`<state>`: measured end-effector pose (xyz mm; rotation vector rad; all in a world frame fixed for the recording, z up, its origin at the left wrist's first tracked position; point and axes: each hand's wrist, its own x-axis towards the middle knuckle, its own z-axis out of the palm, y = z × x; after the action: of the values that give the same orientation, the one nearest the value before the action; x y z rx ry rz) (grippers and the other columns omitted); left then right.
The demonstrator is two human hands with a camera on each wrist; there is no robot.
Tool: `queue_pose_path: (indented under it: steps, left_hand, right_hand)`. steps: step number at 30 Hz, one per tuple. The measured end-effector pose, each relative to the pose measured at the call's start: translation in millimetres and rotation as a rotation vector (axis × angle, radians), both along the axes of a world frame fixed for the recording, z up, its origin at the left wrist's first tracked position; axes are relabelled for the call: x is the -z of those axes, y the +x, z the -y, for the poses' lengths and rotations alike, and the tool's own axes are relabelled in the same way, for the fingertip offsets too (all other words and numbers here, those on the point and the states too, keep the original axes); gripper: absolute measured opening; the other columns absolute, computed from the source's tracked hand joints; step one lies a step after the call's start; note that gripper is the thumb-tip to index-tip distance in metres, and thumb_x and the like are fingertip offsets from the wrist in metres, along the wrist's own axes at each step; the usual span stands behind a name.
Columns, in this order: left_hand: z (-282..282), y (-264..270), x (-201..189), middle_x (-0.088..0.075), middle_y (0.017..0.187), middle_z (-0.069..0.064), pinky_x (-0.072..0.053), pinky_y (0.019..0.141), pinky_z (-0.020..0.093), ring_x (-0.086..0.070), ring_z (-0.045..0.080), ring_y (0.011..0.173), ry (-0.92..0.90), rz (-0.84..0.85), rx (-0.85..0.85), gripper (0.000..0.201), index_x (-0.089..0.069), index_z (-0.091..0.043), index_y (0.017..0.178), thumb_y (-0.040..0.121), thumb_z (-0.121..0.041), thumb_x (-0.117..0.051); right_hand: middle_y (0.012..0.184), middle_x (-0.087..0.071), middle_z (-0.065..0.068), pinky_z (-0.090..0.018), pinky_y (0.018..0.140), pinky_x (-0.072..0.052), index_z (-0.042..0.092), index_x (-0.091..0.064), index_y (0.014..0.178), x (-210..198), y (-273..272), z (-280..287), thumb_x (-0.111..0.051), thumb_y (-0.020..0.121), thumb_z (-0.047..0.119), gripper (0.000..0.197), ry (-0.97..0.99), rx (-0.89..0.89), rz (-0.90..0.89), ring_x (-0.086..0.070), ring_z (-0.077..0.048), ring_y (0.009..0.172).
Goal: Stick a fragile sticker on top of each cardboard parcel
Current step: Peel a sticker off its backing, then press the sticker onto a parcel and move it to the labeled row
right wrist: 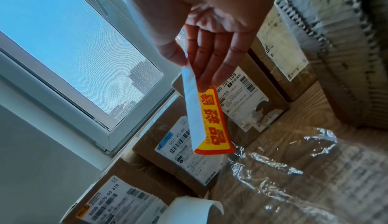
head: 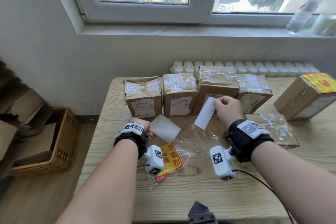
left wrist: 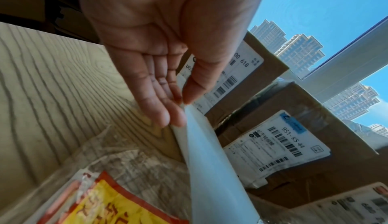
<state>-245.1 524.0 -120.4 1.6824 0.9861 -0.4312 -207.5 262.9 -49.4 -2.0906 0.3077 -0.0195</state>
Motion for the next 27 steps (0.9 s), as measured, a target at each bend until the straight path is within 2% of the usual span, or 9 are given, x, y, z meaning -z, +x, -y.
queue_pose_path:
  steps: [2,3,4,7,11,14,18,21,27]
  left_hand:
    - [1.1,3.1,-1.9,-0.052,0.036,0.010,-0.055,0.065,0.033,-0.059,0.026,0.051,-0.063,0.033,-0.029,0.015,-0.041,-0.011,0.071,0.067,-0.001,-0.053]
    - [2.2,5.5,-7.4,-0.054,0.040,0.014,-0.056,0.063,0.037,-0.060,0.028,0.050,-0.065,0.036,-0.024,0.047,-0.040,0.009,0.112,0.068,-0.002,-0.052]
    - [6.5,8.1,-13.8,-0.061,0.047,0.017,-0.058,0.065,0.041,-0.065,0.030,0.054,-0.010,0.051,0.004,0.017,-0.059,0.011,0.083,0.072,-0.002,-0.055]
    - [23.3,5.0,-42.9,-0.070,0.079,0.015,-0.060,0.075,0.037,-0.069,0.028,0.075,0.211,0.092,0.089,0.017,-0.055,-0.002,0.069,0.081,-0.010,-0.063]
    - [39.0,5.3,-74.8,-0.057,0.066,0.006,-0.046,0.062,0.025,-0.057,0.023,0.067,0.510,0.047,0.214,0.024,-0.053,-0.007,0.063,0.079,-0.018,-0.068]
    - [58.9,13.2,-92.7,-0.066,0.075,0.004,-0.053,0.071,0.028,-0.062,0.022,0.073,0.390,0.180,0.279,0.021,-0.072,-0.008,0.085,0.082,-0.028,-0.070]
    - [102.8,18.8,-130.7,-0.058,0.067,0.004,-0.039,0.039,0.016,-0.050,0.007,0.038,0.019,0.335,0.211,0.039,-0.065,-0.004,0.086,0.092,-0.042,-0.059]
    - [129.6,18.7,-156.3,-0.071,0.078,0.008,-0.052,0.046,0.018,-0.065,0.011,0.052,-0.080,0.330,0.207,0.058,-0.064,-0.004,0.089,0.085,-0.061,-0.057]
    - [155.8,11.0,-175.6,-0.067,0.059,0.003,-0.053,0.061,0.025,-0.063,0.014,0.053,-0.099,0.324,0.203,0.015,-0.058,-0.008,0.072,0.084,-0.017,-0.062]
  right_hand:
    - [0.068,-0.067,-0.001,-0.044,0.074,-0.057,0.021,-0.064,0.062,-1.5,0.4,-0.5,-0.056,0.081,0.018,0.021,0.003,-0.041,0.001,-0.069,-0.030,0.078]
    - [0.068,-0.068,-0.001,-0.046,0.075,-0.058,0.021,-0.065,0.060,-2.3,0.3,-1.3,-0.056,0.080,0.018,0.022,0.000,-0.066,0.002,-0.069,-0.030,0.078]
    - [0.069,-0.068,0.000,-0.045,0.075,-0.057,0.022,-0.065,0.059,-3.7,0.4,-2.3,-0.057,0.080,0.018,0.023,-0.006,-0.092,0.005,-0.069,-0.030,0.078]
    - [0.077,-0.070,0.002,-0.041,0.076,-0.056,0.026,-0.067,0.063,-10.3,1.8,-3.5,-0.059,0.082,0.019,0.022,0.009,-0.148,0.020,-0.069,-0.027,0.082]
    - [0.077,-0.070,0.002,-0.037,0.073,-0.056,0.026,-0.068,0.067,-25.0,3.4,3.6,-0.059,0.084,0.019,0.020,0.041,-0.209,0.024,-0.070,-0.024,0.080]
    - [0.077,-0.070,0.006,-0.041,0.077,-0.058,0.026,-0.071,0.071,-37.4,5.5,11.8,-0.060,0.085,0.021,0.018,0.019,-0.269,0.064,-0.070,-0.022,0.082]
    - [0.080,-0.070,0.005,-0.038,0.078,-0.057,0.019,-0.076,0.088,-59.0,2.1,21.6,-0.060,0.087,0.021,0.016,-0.006,-0.375,0.139,-0.065,-0.016,0.077]
    - [0.073,-0.068,0.010,-0.028,0.072,-0.051,0.019,-0.075,0.086,-76.7,-4.9,30.9,-0.060,0.088,0.019,0.016,-0.037,-0.459,0.217,-0.062,-0.008,0.070]
    - [0.079,-0.072,0.008,-0.030,0.077,-0.056,0.020,-0.077,0.084,-93.2,-17.0,53.9,-0.067,0.083,0.022,0.011,-0.069,-0.545,0.294,-0.068,-0.009,0.079]
